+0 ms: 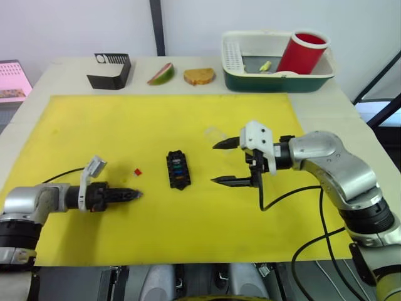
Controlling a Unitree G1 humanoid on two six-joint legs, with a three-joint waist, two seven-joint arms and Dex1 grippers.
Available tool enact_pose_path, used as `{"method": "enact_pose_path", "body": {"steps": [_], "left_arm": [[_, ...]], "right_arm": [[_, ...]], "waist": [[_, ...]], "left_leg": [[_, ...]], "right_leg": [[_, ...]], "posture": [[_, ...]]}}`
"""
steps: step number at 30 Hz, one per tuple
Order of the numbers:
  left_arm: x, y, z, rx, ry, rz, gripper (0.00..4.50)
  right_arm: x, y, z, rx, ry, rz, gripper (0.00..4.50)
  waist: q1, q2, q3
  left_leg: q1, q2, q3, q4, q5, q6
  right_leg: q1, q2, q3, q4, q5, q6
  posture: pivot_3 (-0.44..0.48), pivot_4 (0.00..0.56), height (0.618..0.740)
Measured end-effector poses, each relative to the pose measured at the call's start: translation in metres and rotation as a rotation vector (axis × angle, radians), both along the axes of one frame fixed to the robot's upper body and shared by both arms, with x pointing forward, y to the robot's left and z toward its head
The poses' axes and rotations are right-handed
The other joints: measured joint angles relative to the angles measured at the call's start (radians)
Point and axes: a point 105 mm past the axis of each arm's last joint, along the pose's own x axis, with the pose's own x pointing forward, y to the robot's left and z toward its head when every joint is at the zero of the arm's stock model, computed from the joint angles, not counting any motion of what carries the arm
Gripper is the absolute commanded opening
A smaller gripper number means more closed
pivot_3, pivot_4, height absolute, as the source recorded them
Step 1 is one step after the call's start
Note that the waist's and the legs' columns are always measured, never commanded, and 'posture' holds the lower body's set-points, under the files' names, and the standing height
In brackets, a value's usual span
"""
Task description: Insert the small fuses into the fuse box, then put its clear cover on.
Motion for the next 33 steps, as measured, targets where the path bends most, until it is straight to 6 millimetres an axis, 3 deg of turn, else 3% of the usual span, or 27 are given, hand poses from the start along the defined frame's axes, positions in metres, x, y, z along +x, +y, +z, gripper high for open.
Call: {"method": "enact_pose_path", "body": {"steps": [28, 29, 33], "left_arm": [[-0.0087, 0.01, -0.0015, 0.002, 0.004, 0.04, 0.42], [-0.0087, 0.0101, -0.0016, 0.003, 0.004, 0.041, 0.19], [-0.009, 0.0103, -0.002, 0.004, 0.003, 0.042, 0.19]], "right_arm": [[0.0037, 0.0005, -0.0009, -0.001, -0.001, 0.005, 4.5], [0.0037, 0.0005, -0.001, -0.001, -0.002, 0.005, 4.5], [0.004, 0.0003, -0.0012, -0.004, -0.004, 0.003, 4.5]], "waist": [[-0.01, 0.0, 0.0], [-0.01, 0.0, 0.0], [-0.01, 0.0, 0.0]], "left_leg": [[0.0, 0.0, 0.0, 0.0, 0.0, 0.0], [0.0, 0.0, 0.0, 0.0, 0.0, 0.0], [0.0, 0.0, 0.0, 0.0, 0.0, -0.001]], "right_leg": [[0.0, 0.0, 0.0, 0.0, 0.0, 0.0], [0.0, 0.0, 0.0, 0.0, 0.0, 0.0], [0.0, 0.0, 0.0, 0.0, 0.0, 0.0]], "posture": [[0.0, 0.15, 0.74], [0.0, 0.15, 0.74], [0.0, 0.15, 0.74]]}}
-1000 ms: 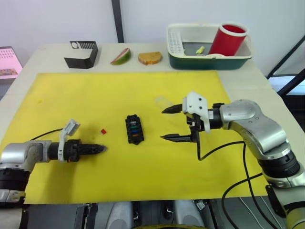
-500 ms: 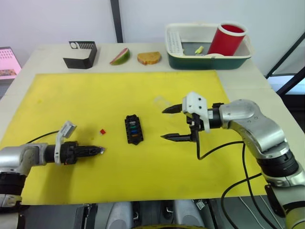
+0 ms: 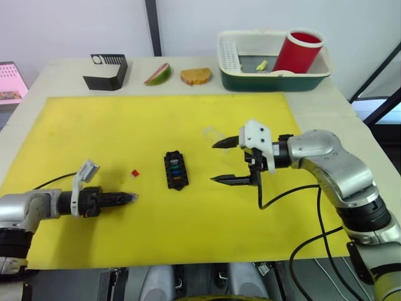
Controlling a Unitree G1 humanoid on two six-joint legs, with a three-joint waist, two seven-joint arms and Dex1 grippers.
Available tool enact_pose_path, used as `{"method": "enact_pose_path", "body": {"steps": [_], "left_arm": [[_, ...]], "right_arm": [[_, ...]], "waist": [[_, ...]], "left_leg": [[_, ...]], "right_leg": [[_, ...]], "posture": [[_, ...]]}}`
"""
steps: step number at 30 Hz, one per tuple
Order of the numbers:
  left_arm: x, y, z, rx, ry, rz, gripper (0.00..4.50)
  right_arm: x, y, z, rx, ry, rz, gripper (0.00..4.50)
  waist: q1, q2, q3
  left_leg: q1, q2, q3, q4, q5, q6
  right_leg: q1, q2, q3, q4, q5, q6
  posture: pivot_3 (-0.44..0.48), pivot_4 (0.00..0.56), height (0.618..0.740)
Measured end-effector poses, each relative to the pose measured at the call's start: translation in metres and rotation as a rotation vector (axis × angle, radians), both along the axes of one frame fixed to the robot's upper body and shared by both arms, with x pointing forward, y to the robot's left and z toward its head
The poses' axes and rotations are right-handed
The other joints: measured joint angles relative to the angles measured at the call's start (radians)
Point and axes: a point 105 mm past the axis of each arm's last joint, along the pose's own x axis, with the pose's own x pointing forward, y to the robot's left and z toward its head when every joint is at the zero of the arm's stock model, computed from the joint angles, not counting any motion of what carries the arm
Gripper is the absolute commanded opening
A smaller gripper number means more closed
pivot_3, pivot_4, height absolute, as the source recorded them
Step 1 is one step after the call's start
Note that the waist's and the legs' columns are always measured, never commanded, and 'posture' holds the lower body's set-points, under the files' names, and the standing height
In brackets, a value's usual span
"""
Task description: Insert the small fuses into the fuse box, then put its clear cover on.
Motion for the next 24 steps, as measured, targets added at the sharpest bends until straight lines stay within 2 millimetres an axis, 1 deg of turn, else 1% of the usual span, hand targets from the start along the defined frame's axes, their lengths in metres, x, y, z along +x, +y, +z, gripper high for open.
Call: {"method": "enact_pose_path", "body": {"steps": [12, 16, 20, 24], "left_arm": [[-0.001, 0.002, 0.0, 0.003, -0.016, 0.005, 0.19], [0.0, -0.001, 0.004, 0.015, -0.04, -0.002, 0.19], [0.002, -0.01, 0.013, 0.013, -0.067, -0.014, 0.19], [0.005, -0.03, 0.036, -0.014, -0.158, -0.083, 0.19]], "right_arm": [[0.0, 0.0, -0.001, 0.002, 0.006, 0.003, 4.5], [0.0, 0.0, -0.001, 0.003, 0.008, 0.005, 4.5], [-0.001, 0.003, -0.002, 0.018, 0.039, 0.008, 4.5], [-0.003, 0.007, -0.001, 0.037, 0.091, 0.013, 4.5]], "waist": [[0.0, 0.0, 0.0], [0.001, 0.0, 0.0], [0.007, 0.0, 0.0], [0.026, 0.0, 0.0]], "left_leg": [[0.0, 0.0, 0.0, 0.0, 0.0, 0.0], [0.0, 0.0, 0.0, 0.0, 0.0, 0.0], [0.0, 0.0, 0.0, 0.0, 0.0, 0.0], [-0.001, -0.001, 0.0, 0.001, 0.0, 0.0]], "right_leg": [[0.0, 0.0, 0.0, 0.0, 0.0, 0.0], [0.0, -0.001, 0.0, 0.0, 0.0, 0.0], [0.0, -0.001, 0.0, 0.0, 0.0, 0.0], [0.0, -0.002, 0.0, 0.0, 0.0, 0.0]], "posture": [[0.0, 0.15, 0.74], [0.0, 0.15, 0.74], [0.0, 0.15, 0.74], [0.0, 0.15, 0.74]]}}
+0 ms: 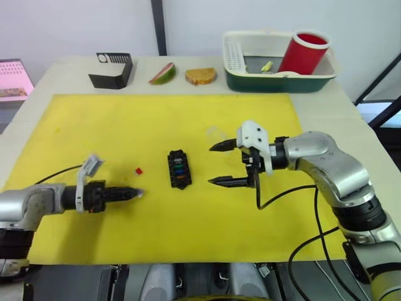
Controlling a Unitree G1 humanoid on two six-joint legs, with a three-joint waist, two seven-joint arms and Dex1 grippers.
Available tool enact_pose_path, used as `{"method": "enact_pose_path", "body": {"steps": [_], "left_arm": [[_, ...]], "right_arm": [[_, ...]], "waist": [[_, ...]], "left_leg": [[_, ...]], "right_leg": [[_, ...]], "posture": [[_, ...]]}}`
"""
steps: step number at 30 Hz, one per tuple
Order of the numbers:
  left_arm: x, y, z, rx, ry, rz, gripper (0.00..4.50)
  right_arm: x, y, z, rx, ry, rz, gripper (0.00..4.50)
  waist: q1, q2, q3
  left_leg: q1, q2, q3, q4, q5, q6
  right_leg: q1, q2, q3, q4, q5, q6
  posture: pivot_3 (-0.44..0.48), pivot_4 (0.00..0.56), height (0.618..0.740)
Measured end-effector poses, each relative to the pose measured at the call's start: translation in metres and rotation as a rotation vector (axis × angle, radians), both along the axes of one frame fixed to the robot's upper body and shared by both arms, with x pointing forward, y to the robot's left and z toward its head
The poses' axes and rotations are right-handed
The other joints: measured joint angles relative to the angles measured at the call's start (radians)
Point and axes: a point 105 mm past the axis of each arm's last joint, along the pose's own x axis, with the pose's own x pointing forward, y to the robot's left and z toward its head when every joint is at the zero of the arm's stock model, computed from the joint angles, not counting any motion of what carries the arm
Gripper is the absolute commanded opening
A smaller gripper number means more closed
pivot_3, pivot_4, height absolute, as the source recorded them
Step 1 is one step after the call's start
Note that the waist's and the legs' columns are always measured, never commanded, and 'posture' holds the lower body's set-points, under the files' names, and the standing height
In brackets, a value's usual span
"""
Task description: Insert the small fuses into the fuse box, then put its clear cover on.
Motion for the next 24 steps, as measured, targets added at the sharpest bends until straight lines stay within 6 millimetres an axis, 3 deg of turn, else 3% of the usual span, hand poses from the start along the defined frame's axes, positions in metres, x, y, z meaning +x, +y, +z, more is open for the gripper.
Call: {"method": "enact_pose_path", "body": {"steps": [5, 10, 16, 24], "left_arm": [[0.003, -0.024, 0.028, -0.034, -0.101, -0.082, 0.19], [0.005, -0.034, 0.044, -0.045, -0.162, -0.118, 0.19], [0.012, -0.066, 0.094, -0.068, -0.417, -0.23, 0.19], [0.016, -0.086, 0.111, -0.061, -0.547, -0.297, 0.19]], "right_arm": [[-0.001, 0.003, 0.003, 0.018, 0.035, 0.0, 4.5], [-0.002, 0.004, 0.005, 0.05, 0.087, -0.015, 4.5], [-0.01, 0.018, 0.045, 0.195, 0.242, 0.018, 4.5], [-0.014, 0.029, 0.055, 0.222, 0.434, -0.007, 4.5]], "waist": [[0.01, 0.0, 0.0], [0.005, 0.0, 0.0], [0.008, -0.001, 0.0], [0.005, -0.001, 0.0]], "left_leg": [[0.0, -0.001, -0.001, 0.0, 0.0, 0.0], [0.0, 0.0, -0.001, 0.0, 0.0, 0.0], [0.0, -0.001, -0.002, 0.0, 0.001, 0.0], [0.0, -0.001, -0.002, 0.0, 0.001, -0.001]], "right_leg": [[0.001, 0.0, 0.0, 0.0, 0.0, 0.0], [0.001, 0.001, 0.0, 0.0, 0.0, 0.0], [0.001, 0.001, -0.001, 0.0, 0.0, 0.0], [0.001, 0.002, -0.001, 0.001, 0.0, 0.0]], "posture": [[0.0, 0.15, 0.74], [0.0, 0.15, 0.74], [0.0, 0.15, 0.74], [0.0, 0.15, 0.74]]}}
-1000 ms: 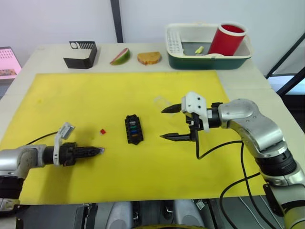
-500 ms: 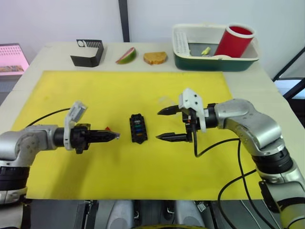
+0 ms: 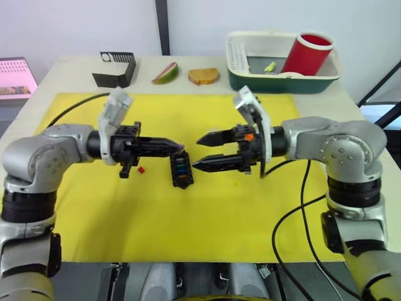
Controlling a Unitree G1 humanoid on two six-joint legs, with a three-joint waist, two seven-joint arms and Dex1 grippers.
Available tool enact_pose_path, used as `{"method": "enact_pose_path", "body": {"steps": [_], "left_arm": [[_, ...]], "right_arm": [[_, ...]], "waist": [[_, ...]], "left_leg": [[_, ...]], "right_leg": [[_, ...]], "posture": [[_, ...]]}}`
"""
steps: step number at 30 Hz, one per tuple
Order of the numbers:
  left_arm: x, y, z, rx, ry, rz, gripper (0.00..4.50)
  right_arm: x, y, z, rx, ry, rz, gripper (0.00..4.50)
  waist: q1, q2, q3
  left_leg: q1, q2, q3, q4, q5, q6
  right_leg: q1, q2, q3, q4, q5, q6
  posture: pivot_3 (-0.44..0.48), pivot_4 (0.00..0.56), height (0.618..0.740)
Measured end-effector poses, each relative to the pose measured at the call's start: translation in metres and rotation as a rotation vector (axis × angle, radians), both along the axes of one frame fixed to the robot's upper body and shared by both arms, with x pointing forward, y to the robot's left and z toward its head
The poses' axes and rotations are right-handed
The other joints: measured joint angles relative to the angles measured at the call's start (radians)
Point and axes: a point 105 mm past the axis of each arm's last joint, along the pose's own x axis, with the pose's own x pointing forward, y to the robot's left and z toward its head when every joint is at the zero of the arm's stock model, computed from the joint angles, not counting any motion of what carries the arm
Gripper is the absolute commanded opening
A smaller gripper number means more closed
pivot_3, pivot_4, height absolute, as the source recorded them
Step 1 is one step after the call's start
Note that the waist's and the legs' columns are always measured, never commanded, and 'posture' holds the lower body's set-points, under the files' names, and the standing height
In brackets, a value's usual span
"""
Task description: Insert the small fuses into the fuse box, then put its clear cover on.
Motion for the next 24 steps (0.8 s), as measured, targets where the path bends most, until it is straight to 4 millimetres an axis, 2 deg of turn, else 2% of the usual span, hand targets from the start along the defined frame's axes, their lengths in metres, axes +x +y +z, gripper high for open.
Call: {"method": "enact_pose_path", "body": {"steps": [2, 4, 11, 14, 16, 24], "left_arm": [[0.0004, -0.0018, -0.0012, 0.003, -0.005, -0.006, 0.0], [0.0016, -0.0017, -0.0023, 0.005, -0.004, -0.002, 0.0], [0.0034, -0.0011, -0.0025, 0.008, -0.018, 0.007, 0.0], [0.0036, -0.001, -0.0025, 0.007, -0.019, 0.008, 0.0], [0.0037, -0.001, -0.0025, 0.007, -0.019, 0.009, 0.0], [0.0042, -0.001, -0.0026, 0.008, -0.019, 0.014, 0.0]], "right_arm": [[0.0017, 0.0003, 0.005, 0.006, 0.001, -0.013, 3.9], [0.003, 0.0007, 0.0052, 0.01, 0.007, -0.025, 3.19], [0.0037, 0.0035, 0.0025, 0.007, 0.017, -0.035, 3.19], [0.0034, 0.0049, 0.0008, 0.0, 0.019, -0.032, 2.32], [0.0034, 0.0058, 0.0005, -0.001, 0.019, -0.032, 1.4], [0.0044, 0.0081, 0.0007, -0.004, 0.014, -0.041, 1.4]], "waist": [[0.001, 0.0, 0.0], [0.002, 0.0, 0.0], [0.001, 0.0, 0.0], [0.001, 0.0, 0.0], [0.001, 0.0, 0.0], [0.001, 0.0, 0.0]], "left_leg": [[0.0, 0.0, 0.0, 0.0, 0.0, 0.0], [0.0, 0.0, 0.0, 0.0, 0.0, 0.0], [0.0, 0.0, 0.0, 0.0, 0.0, 0.0], [0.0, 0.0, 0.0, 0.0, 0.0, 0.0], [0.0, 0.0, 0.0, 0.0, 0.0, 0.0], [0.0, 0.0, 0.0, 0.0, 0.0, 0.0]], "right_leg": [[0.0, 0.0, 0.0, 0.0, 0.0, 0.0], [0.0, 0.0, 0.0, 0.0, 0.0, 0.0], [0.0, 0.0, 0.0, 0.0, 0.0, 0.0], [0.0, 0.0, 0.0, 0.0, 0.0, 0.0], [0.0, 0.0, 0.0, 0.0, 0.0, 0.0], [0.0, 0.0, 0.0, -0.001, 0.0, 0.0]], "posture": [[0.0, 0.15, 0.74], [0.0, 0.15, 0.74], [0.0, 0.15, 0.74], [0.0, 0.15, 0.74], [0.0, 0.15, 0.74], [0.0, 0.15, 0.74]]}}
